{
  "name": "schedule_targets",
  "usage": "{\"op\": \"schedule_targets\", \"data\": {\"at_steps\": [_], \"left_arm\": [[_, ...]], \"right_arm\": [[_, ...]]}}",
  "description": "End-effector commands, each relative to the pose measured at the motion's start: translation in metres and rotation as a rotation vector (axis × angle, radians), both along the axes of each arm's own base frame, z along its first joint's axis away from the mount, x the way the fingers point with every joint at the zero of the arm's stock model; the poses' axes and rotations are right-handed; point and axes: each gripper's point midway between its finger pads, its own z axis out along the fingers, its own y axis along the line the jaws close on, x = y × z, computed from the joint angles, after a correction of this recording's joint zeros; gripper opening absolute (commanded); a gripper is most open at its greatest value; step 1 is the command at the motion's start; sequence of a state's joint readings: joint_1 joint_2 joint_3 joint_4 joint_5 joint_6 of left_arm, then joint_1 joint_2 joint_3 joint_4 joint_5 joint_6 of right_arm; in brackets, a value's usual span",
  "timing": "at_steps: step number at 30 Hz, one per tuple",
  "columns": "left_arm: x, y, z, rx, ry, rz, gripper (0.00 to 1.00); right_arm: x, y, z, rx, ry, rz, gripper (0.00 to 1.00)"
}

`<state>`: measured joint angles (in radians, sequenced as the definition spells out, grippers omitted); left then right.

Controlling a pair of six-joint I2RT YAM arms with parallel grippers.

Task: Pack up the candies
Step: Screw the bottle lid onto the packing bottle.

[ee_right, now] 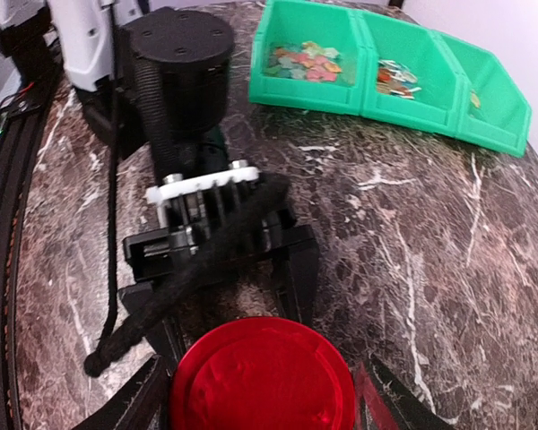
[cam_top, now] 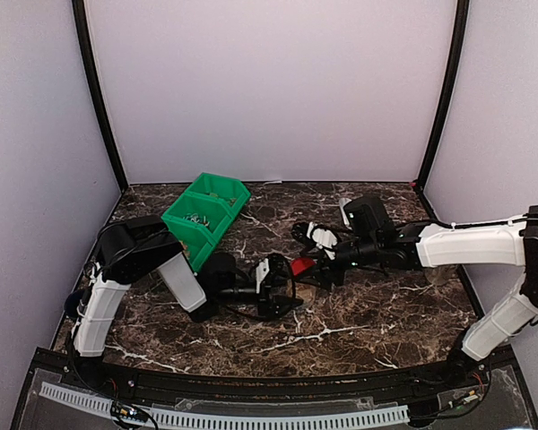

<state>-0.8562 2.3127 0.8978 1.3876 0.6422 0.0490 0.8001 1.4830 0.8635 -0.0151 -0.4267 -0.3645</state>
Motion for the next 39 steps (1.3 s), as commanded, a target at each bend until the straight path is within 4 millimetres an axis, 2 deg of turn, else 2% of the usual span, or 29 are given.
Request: {"op": "schedule_targets", "data": {"at_steps": [1, 3, 5, 6, 7, 13, 15, 18, 21, 26, 30, 35, 39], "left_arm": [[0.034, 0.019, -0.063, 0.222, 0.079, 0.249, 0.71], [0.039, 0.020, -0.065, 0.233, 0.070, 0.282, 0.71], [0.042, 0.020, -0.067, 0.251, 0.062, 0.306, 0.71], [0.044, 0.019, -0.068, 0.261, 0.057, 0.314, 0.71], [0.045, 0.019, -0.070, 0.274, 0.055, 0.321, 0.71], [0.043, 0.018, -0.076, 0.304, 0.053, 0.319, 0.71], [0.042, 0.017, -0.076, 0.305, 0.053, 0.312, 0.72], [0.039, 0.017, -0.077, 0.306, 0.053, 0.295, 0.72], [0.034, 0.015, -0.076, 0.300, 0.053, 0.265, 0.72], [0.013, 0.013, -0.064, 0.241, 0.050, 0.156, 0.72], [-0.010, 0.014, -0.049, 0.171, 0.050, 0.036, 0.72], [-0.037, 0.018, -0.036, 0.103, 0.079, -0.124, 0.72], [-0.049, 0.019, -0.035, 0.101, 0.098, -0.200, 0.72]], "right_arm": [[0.018, 0.013, 0.015, 0.105, 0.046, -0.139, 0.62], [0.025, 0.015, 0.015, 0.124, 0.043, -0.196, 0.61], [0.022, 0.024, 0.013, 0.129, 0.040, -0.176, 0.61], [0.032, 0.024, 0.011, 0.114, 0.026, -0.252, 0.61], [0.047, 0.018, 0.008, 0.115, 0.056, -0.404, 0.65], [0.050, 0.028, 0.000, 0.072, 0.041, -0.499, 0.76], [0.052, 0.024, 0.003, 0.061, 0.023, -0.513, 0.79], [0.055, 0.011, 0.023, 0.072, -0.026, -0.532, 0.84], [0.054, 0.001, 0.033, 0.064, -0.034, -0.502, 0.86], [0.038, -0.013, 0.029, -0.018, -0.017, -0.366, 0.88], [0.014, -0.023, 0.016, -0.105, 0.006, -0.200, 0.88], [-0.014, -0.023, 0.025, -0.056, -0.080, -0.002, 0.88], [-0.032, -0.017, 0.035, 0.046, -0.148, 0.113, 0.88]]}}
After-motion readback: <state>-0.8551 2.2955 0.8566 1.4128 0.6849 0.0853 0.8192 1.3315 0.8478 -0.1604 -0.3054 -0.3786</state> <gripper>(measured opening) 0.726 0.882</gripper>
